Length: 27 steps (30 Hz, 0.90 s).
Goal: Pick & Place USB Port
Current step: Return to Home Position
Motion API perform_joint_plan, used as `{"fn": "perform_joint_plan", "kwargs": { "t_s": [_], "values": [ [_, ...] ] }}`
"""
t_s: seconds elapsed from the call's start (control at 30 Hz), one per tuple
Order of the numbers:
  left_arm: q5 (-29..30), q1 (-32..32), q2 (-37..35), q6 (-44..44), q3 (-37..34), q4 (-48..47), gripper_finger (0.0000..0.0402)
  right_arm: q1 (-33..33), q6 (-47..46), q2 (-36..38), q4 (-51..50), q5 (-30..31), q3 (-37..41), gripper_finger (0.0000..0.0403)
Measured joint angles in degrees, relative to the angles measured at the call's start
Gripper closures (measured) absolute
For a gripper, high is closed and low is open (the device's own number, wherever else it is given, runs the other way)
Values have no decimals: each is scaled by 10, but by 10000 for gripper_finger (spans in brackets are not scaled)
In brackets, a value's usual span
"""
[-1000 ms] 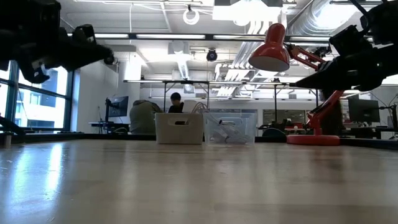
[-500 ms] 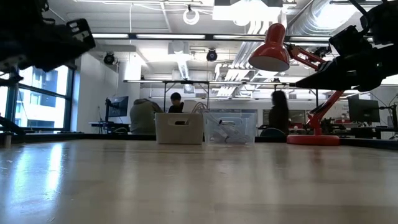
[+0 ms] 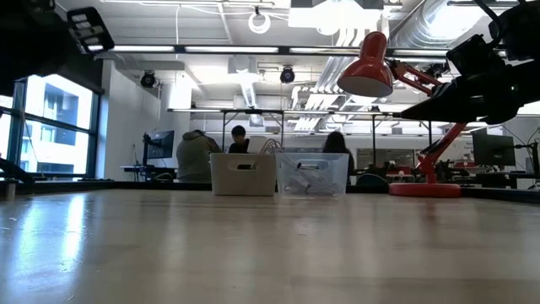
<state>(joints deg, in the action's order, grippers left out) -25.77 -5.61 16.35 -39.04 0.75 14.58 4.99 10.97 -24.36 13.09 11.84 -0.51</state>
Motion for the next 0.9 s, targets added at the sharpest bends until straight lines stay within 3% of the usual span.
{"fn": "perform_joint_plan", "kwargs": {
  "t_s": [0.13,0.5,0.6,0.77,0.9],
  "values": [
    [-40,0,-44,22,0,-11,401,0,0,0,0,0,0,399],
    [-37,0,-162,79,0,-75,401,0,0,0,0,0,0,396],
    [6,0,-159,80,6,-103,401,0,0,0,0,0,0,396],
    [159,0,-159,78,13,-151,401,0,0,0,-1,0,0,395],
    [234,0,-160,79,14,-162,401,0,0,0,-1,0,0,395]
  ]
}}
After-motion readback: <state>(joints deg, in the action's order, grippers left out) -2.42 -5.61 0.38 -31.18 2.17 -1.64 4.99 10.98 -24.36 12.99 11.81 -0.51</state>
